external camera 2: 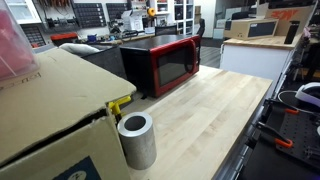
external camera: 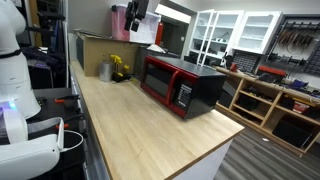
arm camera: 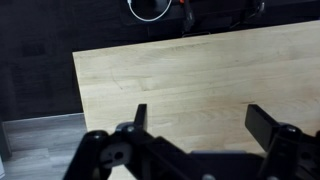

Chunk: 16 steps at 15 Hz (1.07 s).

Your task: Open the microwave.

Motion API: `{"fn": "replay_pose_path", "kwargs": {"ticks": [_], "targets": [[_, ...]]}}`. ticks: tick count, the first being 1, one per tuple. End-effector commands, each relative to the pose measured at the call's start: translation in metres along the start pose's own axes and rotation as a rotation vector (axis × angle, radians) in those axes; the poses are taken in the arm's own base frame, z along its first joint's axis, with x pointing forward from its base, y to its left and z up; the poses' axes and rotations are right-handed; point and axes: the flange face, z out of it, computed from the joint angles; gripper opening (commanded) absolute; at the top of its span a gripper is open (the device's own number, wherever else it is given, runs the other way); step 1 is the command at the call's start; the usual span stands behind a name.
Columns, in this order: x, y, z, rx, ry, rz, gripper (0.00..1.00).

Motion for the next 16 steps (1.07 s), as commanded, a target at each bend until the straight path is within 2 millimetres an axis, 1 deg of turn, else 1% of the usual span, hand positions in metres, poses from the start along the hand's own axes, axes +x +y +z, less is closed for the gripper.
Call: {"fn": "replay_pose_path", "kwargs": {"ticks": [1,10,12,16], "targets": [[0.0,0.0,-0.001,0.0,-0.001,0.0,1.0],[0.0,0.0,-0.001,0.0,-0.001,0.0,1.0],[-0.006,0.01,0.008,0.024,0.019,0.072,1.0],[-0.023,0.032,0.035,0.084,0.023,0.219,1.0]]}}
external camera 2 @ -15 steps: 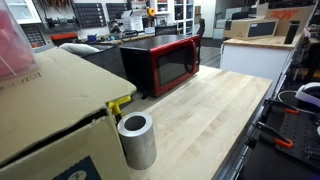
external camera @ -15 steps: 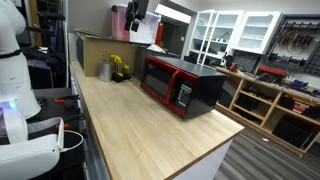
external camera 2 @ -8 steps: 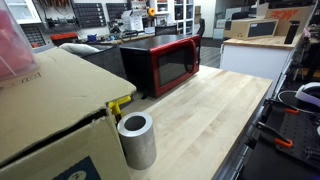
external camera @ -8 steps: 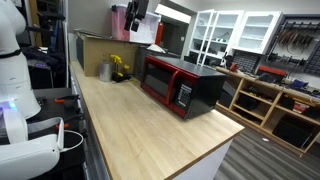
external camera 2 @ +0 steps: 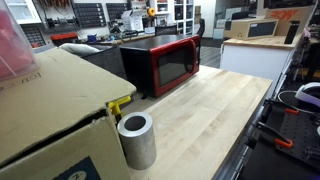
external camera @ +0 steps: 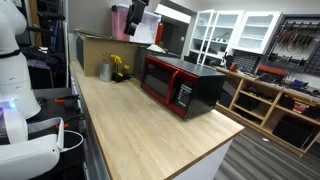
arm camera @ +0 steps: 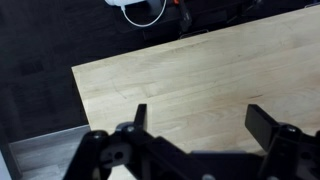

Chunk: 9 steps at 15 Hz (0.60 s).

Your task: Open the microwave.

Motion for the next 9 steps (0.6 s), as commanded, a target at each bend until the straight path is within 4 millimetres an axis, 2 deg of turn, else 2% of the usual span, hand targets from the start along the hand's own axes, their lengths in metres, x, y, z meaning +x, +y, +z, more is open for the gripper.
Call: {"fn": "replay_pose_path", "kwargs": {"ticks": [1,5,9], "targets": [[-0.02,0.018,0.023,0.062,0.031,0.121,1.0],[-0.033,0.03,0.045,0.101,0.069,0.204,1.0],[-0.033,0.038,0.067,0.096,0.114,0.274,1.0]]}}
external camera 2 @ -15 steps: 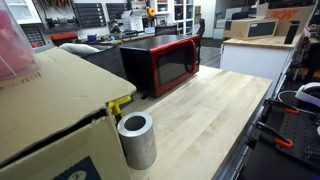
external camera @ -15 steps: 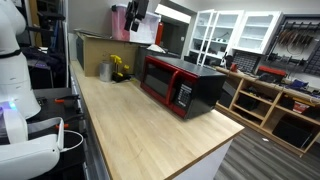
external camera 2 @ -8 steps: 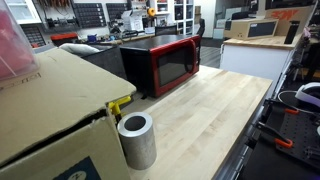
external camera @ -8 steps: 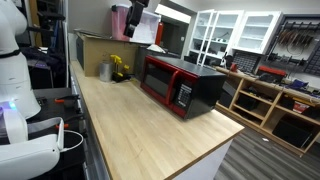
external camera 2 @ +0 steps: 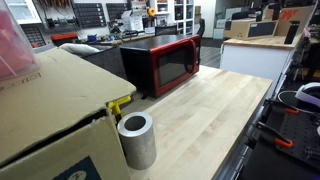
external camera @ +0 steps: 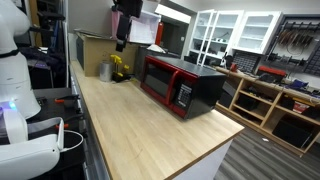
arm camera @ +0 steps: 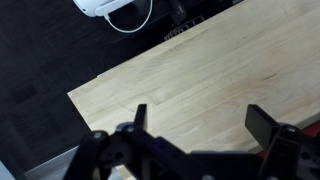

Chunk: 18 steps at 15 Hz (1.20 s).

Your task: Open the microwave.

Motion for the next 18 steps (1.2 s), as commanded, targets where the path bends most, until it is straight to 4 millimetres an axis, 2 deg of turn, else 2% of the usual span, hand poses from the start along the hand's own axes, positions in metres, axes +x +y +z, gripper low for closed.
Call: {"fn": "replay_pose_path", "kwargs": {"ticks": [1,6,14,18], "targets": [[-0.002,0.005,0.017,0.013,0.063,0.069,1.0],[0.042,-0.011,0.031,-0.004,0.15,0.132,1.0],[0.137,-0.076,0.047,-0.087,0.269,0.068,1.0],[0.174,-0.11,0.05,-0.143,0.321,-0.019,1.0]]}}
